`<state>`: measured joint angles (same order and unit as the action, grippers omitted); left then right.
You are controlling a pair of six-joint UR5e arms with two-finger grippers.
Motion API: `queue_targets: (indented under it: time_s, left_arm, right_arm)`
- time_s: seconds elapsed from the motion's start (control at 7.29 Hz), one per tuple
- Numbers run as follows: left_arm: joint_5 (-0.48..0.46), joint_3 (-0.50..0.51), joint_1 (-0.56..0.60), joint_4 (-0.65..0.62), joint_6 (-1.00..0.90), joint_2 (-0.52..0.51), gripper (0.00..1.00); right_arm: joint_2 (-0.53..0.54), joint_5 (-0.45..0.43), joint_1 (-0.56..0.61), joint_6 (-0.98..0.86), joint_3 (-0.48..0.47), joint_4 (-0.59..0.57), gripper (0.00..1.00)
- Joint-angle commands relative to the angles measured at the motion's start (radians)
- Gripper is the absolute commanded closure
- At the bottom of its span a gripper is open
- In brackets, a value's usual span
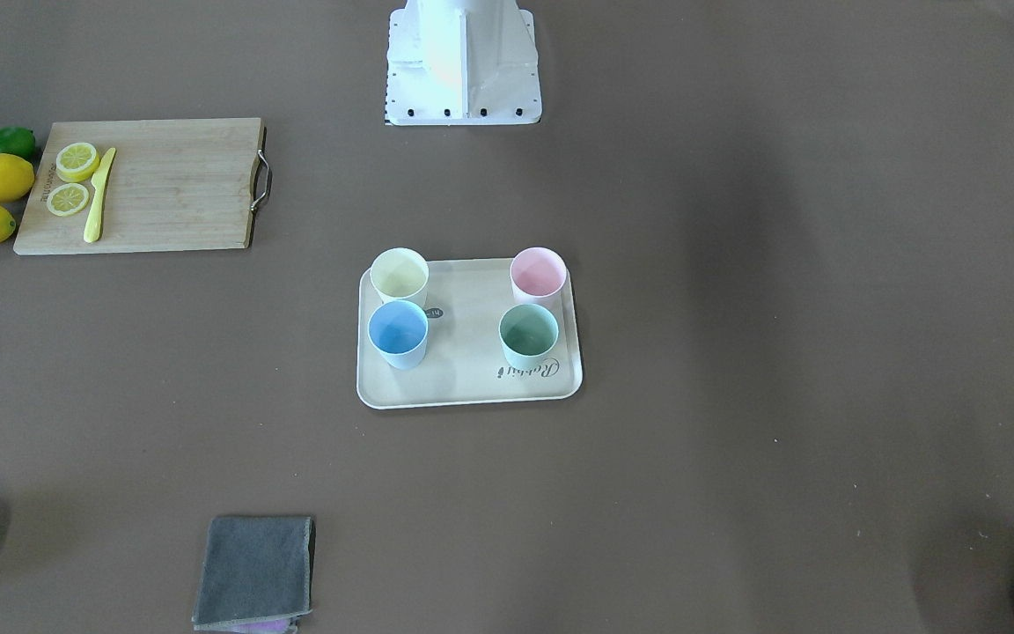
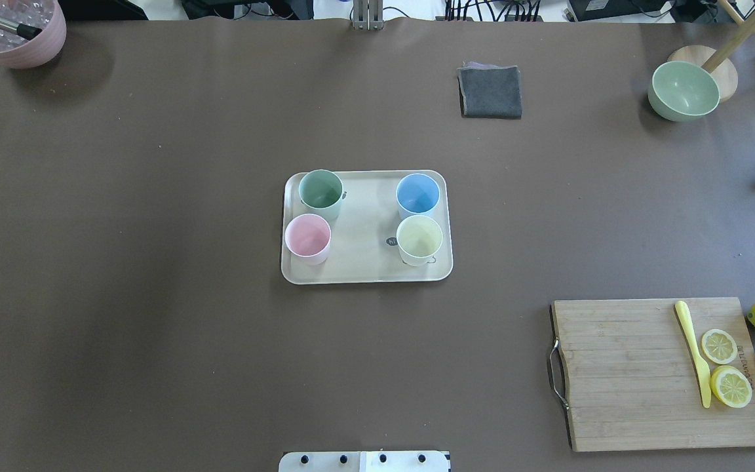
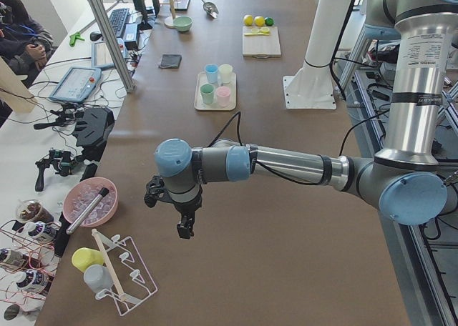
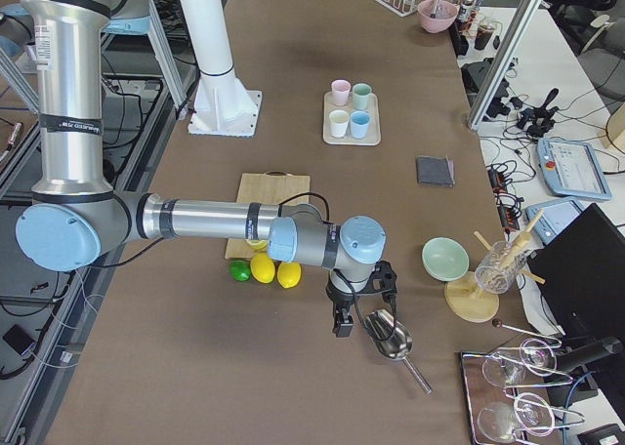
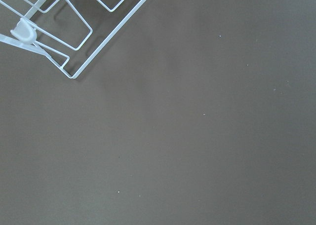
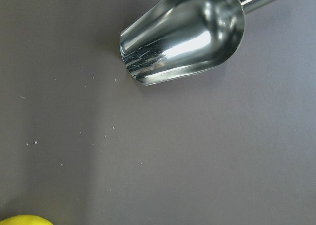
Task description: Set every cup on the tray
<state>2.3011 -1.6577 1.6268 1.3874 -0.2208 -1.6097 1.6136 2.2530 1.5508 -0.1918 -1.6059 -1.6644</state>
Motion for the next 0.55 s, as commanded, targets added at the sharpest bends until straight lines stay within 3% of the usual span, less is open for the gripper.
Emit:
queue_targets:
  time_s: [0.0, 0.41]
  left_arm:
    - [-0.009, 0.003, -0.001, 0.015, 0.001, 0.008, 0.02]
    - [-0.049, 0.006, -0.004, -0.001, 0.024, 0.002, 0.02]
  right_arm:
    - [0.000, 0.005, 0.000, 0.000, 0.000, 0.000, 0.00]
    - [0.002, 0.005, 0.000, 0.000, -0.002, 0.000, 0.00]
